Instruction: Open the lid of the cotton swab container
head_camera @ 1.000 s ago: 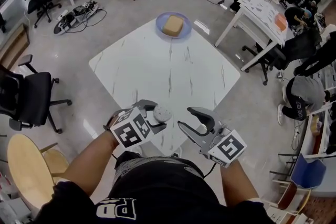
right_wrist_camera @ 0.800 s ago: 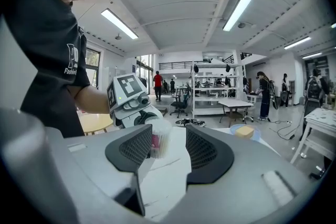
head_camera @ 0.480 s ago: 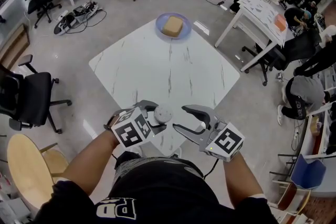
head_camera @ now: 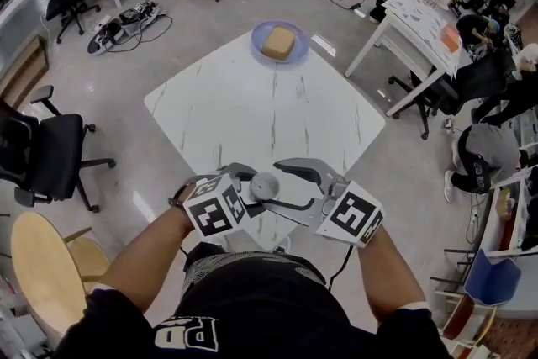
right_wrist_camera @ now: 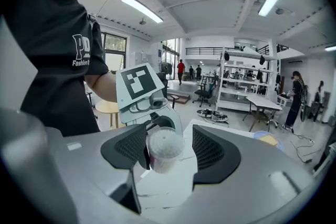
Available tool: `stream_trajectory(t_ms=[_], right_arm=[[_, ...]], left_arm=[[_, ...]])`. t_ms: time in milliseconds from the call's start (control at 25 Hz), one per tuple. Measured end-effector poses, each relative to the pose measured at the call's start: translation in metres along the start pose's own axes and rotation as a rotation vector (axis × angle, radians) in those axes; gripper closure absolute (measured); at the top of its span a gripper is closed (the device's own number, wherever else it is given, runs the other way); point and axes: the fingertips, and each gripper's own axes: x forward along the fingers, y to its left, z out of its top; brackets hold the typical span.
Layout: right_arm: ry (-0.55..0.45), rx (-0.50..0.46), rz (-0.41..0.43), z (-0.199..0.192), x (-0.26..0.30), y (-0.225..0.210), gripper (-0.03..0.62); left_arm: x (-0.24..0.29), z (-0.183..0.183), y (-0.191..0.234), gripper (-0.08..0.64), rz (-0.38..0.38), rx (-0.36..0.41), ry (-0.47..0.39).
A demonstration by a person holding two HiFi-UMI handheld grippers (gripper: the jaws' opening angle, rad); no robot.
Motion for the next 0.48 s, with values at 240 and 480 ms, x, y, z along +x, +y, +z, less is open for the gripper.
stream_trajectory(t_ms=[240, 480], right_arm=[[0.047, -0.039, 0.053, -0.001, 0.013, 0.006, 0.334], [0.110, -0.077, 0.095, -0.011, 0.023, 0.012, 0.333]], left_arm=[[0.001, -0.001, -0.004, 0.255, -0.015, 0.020, 0.007], [0.001, 0.000, -0.006, 0.254, -0.021, 0.032, 0.008]])
